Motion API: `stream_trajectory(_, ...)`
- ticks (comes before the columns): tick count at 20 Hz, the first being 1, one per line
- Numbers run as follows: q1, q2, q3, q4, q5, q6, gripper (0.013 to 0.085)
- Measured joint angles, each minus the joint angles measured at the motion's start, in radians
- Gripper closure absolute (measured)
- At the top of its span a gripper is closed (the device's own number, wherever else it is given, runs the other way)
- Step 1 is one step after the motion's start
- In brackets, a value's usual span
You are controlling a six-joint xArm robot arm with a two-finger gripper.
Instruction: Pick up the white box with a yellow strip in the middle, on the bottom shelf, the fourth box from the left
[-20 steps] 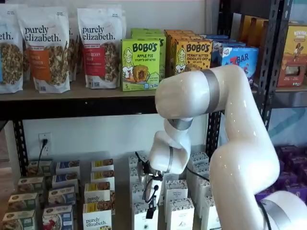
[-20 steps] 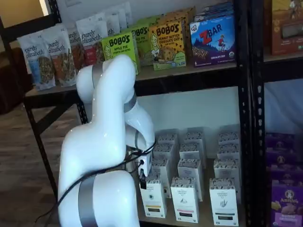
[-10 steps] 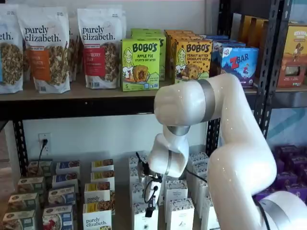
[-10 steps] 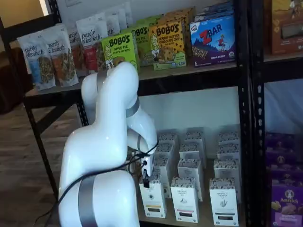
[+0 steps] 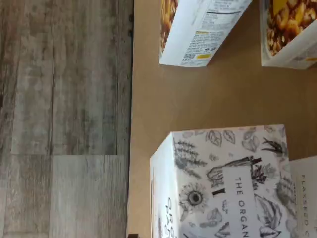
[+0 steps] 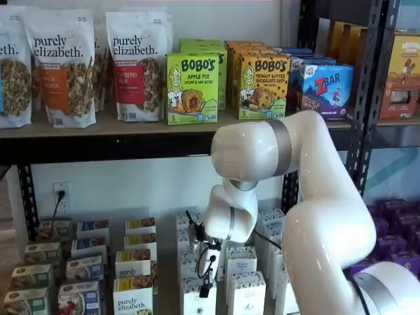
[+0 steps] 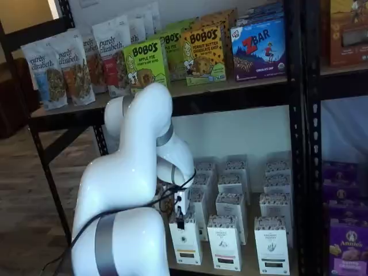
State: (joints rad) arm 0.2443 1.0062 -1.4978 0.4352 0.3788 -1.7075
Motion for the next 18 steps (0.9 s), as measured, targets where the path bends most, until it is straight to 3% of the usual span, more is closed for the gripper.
stream_trajectory(4, -0.003, 0.018, -0.019, -0.011, 0.007, 0.008, 0.0130)
stream_trajectory(12, -0.008, 0.050, -0.070, -0.079, 0.069, 0.067, 0.0130)
stream_trajectory(18, -0.001, 0.070, -0.085, -0.103, 0.043, 0.094, 0.0130)
